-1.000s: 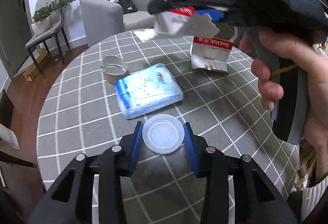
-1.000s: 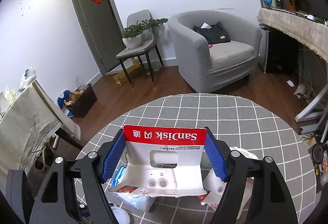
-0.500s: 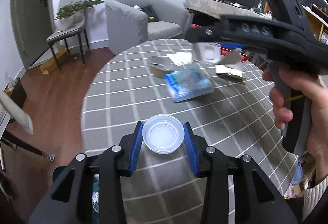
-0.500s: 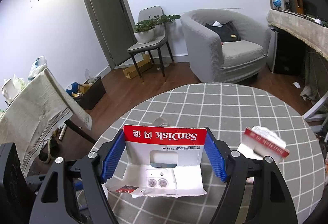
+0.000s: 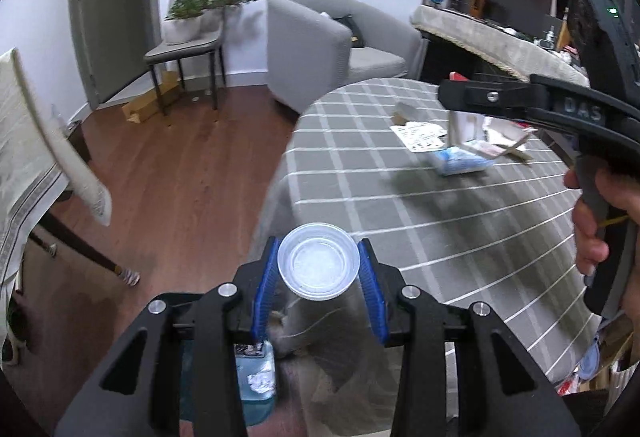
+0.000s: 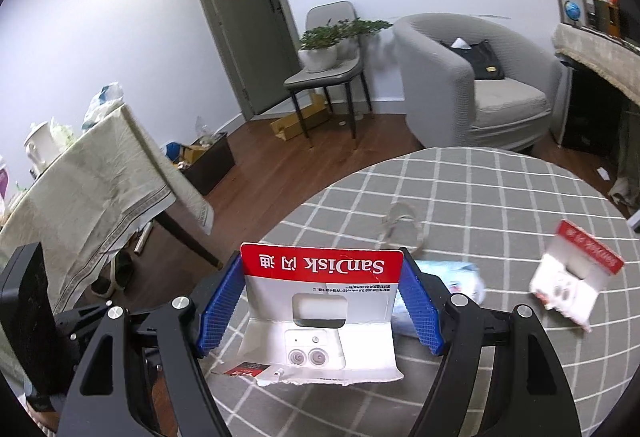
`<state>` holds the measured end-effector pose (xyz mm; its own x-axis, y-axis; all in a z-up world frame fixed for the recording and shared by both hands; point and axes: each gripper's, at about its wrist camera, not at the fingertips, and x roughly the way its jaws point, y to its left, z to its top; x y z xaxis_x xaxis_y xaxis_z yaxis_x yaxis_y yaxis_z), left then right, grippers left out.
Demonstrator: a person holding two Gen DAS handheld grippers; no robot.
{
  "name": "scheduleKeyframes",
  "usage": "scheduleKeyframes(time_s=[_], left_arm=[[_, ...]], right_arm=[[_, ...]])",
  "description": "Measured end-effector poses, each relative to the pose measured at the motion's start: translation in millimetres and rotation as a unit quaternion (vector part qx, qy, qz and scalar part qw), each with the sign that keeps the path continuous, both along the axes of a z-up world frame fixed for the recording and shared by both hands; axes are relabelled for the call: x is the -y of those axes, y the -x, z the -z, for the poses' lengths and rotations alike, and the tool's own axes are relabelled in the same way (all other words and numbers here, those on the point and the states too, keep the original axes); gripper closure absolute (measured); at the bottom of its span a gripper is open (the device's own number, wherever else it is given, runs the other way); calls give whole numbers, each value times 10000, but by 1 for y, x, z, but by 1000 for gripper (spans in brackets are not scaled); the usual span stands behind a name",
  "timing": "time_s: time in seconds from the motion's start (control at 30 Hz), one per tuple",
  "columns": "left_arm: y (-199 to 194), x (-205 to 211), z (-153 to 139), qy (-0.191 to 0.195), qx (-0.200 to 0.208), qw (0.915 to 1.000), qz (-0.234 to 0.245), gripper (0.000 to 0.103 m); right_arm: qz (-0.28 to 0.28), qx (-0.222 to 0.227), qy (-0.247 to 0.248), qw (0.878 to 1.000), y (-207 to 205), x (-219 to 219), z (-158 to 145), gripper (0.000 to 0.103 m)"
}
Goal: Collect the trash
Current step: 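Carry the clear lid and SanDisk package from the table over the teal bin, then open the left gripper to drop the clear lid into the teal bin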
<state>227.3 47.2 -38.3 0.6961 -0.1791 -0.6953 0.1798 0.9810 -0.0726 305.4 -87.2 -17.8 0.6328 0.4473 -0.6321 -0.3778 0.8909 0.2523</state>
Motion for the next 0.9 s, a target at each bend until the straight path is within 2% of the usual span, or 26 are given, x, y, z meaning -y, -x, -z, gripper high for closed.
scheduleKeyframes(time_s=[0.37, 0.47, 0.73, 0.83, 0.9], left_arm=[[8, -68, 31, 58, -298, 9983, -493, 61], [8, -90, 48, 200, -536, 9963, -636, 61], [13, -142, 91, 114, -1088, 9888, -1012, 61], [16, -156, 106, 194, -1297, 9852, -1105, 61], [18, -163, 117, 57, -1397, 9837, -1128, 61]], right_arm=[[-645, 5, -2, 9979, 2, -77, 2, 27], [-822, -26, -10, 9966, 3, -100, 5, 27], [-1163, -126, 69, 9931, 7, -152, 16, 27], [-1305, -191, 131, 9912, 9, -171, 24, 27], [-1393, -248, 156, 9898, 11, -181, 29, 27]])
